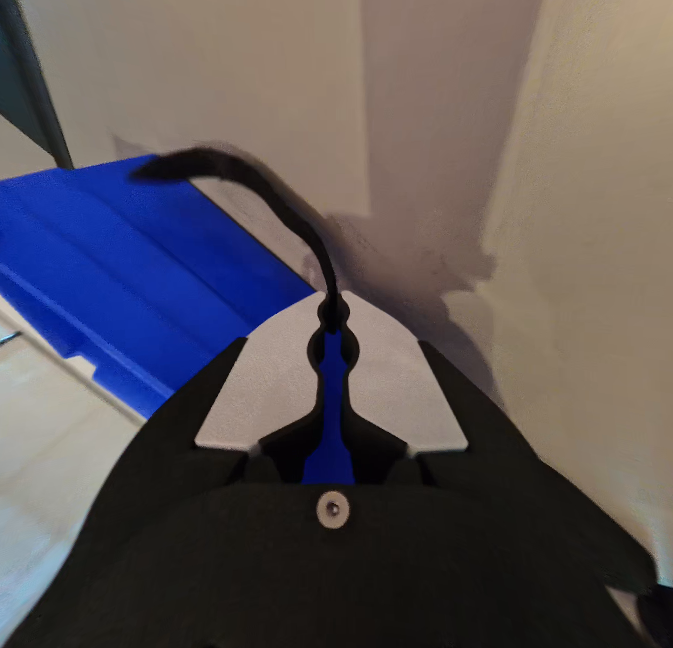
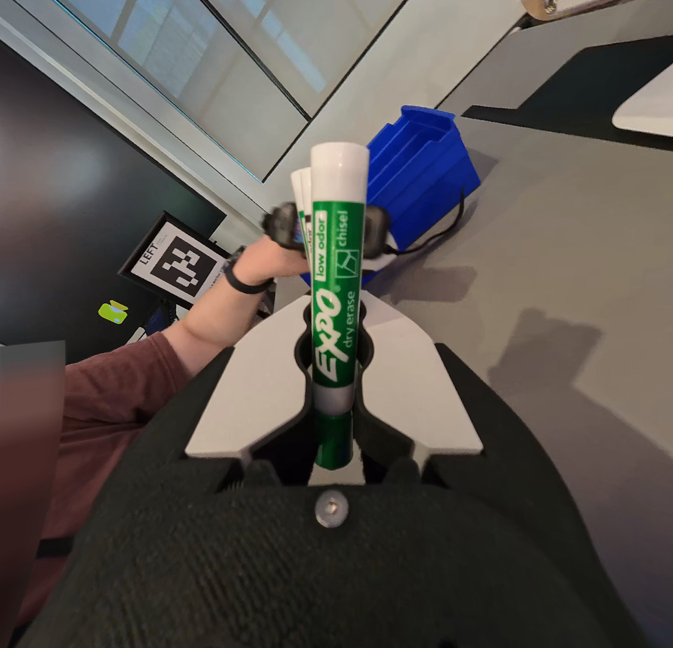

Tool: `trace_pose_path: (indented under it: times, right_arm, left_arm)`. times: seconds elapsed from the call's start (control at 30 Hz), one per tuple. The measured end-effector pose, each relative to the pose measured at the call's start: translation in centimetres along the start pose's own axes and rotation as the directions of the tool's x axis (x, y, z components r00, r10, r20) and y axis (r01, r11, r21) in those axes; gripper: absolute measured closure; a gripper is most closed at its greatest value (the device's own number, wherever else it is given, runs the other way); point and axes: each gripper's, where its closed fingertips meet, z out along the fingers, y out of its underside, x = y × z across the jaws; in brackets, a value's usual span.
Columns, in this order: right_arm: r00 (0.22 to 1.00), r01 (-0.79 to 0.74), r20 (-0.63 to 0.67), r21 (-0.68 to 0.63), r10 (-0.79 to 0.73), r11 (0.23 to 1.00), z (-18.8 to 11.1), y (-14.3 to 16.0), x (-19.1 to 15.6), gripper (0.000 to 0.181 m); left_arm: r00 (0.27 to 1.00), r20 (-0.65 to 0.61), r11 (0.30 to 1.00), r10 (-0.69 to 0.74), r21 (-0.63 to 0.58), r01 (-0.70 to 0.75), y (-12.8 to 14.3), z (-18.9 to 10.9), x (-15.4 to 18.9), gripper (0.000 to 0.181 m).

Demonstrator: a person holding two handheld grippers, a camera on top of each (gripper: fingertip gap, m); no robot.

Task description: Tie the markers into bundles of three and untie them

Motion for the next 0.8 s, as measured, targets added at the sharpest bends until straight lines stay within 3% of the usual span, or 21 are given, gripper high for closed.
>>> trace_pose_path:
  times: [0.13, 0.23, 0.37, 0.5, 0.63, 0.7, 0.8]
  right_arm:
    - [0.999, -0.045, -0.018, -0.012, 0.045, 0.999, 0.4, 0.5, 1.1, 0.162]
    - [0.996, -0.079, -0.033, -0.028, 0.078, 0.996, 1.3, 1.0, 1.9, 0.162]
    - [0.993, -0.108, -0.052, -0.035, 0.107, 0.993, 3.2, 1.6, 2.8, 0.161]
    - [0.991, -0.137, -0.013, -0.065, 0.137, 0.988, 5.7, 2.6, 3.0, 0.161]
    - [0.976, -0.184, 0.091, -0.121, 0.196, 0.975, 8.0, 3.9, 1.6, 0.162]
    - [0.974, -0.163, 0.134, -0.159, 0.185, 0.974, 8.8, 4.4, 0.3, 0.162]
    - [0.970, -0.142, 0.167, -0.205, 0.177, 0.968, 9.5, 5.1, -0.7, 0.161]
  left_arm:
    - [0.972, -0.187, 0.941, -0.145, 0.276, 0.194, -1.0, -4.8, 0.0, 0.179]
    - [0.920, -0.356, 0.838, -0.166, 0.441, 0.322, -1.4, -9.1, -0.2, 0.179]
    - [0.888, -0.430, 0.685, -0.165, 0.597, 0.416, -1.3, -14.2, -2.9, 0.179]
    - [0.805, -0.592, 0.533, 0.016, 0.687, 0.495, -2.6, -20.3, -2.3, 0.179]
    - [0.778, -0.573, 0.428, 0.258, 0.790, 0.440, -4.1, -24.9, 0.0, 0.179]
    - [0.751, -0.548, 0.392, 0.369, 0.824, 0.409, -4.5, -26.2, 1.5, 0.179]
    - [0.671, -0.582, 0.416, 0.460, 0.809, 0.416, -4.5, -26.4, 3.4, 0.179]
